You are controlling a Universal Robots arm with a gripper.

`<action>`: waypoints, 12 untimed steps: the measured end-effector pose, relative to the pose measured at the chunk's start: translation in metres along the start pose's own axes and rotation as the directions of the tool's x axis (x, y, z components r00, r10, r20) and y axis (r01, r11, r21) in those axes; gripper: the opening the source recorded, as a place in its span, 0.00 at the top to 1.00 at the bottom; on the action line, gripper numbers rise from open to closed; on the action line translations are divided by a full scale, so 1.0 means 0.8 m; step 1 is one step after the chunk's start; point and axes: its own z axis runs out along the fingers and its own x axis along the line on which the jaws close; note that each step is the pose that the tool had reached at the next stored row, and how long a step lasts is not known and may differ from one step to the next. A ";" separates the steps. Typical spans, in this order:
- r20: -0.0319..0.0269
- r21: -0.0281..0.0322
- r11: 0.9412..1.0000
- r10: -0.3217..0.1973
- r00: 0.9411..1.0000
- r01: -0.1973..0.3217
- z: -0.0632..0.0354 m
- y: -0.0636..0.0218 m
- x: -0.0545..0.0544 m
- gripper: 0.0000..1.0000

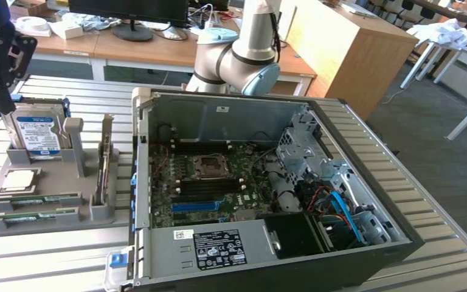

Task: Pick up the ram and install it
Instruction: 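Pick up the ram and move it above insertion slot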

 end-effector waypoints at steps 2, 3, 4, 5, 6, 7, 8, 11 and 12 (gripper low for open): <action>-0.002 -0.001 0.999 -0.037 0.999 0.037 0.000 0.000 0.000 0.90; -0.003 -0.001 0.998 -0.055 0.998 0.055 0.000 0.000 0.000 0.90; -0.003 -0.002 0.997 -0.073 0.997 0.073 0.000 0.000 0.000 0.90; -0.004 -0.002 0.996 -0.091 0.996 0.091 0.000 0.000 0.000 0.90; -0.005 -0.003 0.994 -0.109 0.994 0.109 0.000 0.000 0.000 0.90; -0.006 -0.003 0.992 -0.127 0.992 0.127 0.000 0.000 0.000 0.90; -0.006 -0.004 0.989 -0.146 0.989 0.146 0.000 0.000 0.000 0.90; -0.009 -0.005 0.980 -0.199 0.980 0.199 0.000 0.000 0.000 0.90; -0.009 -0.006 0.976 -0.217 0.976 0.217 0.000 0.000 0.000 0.90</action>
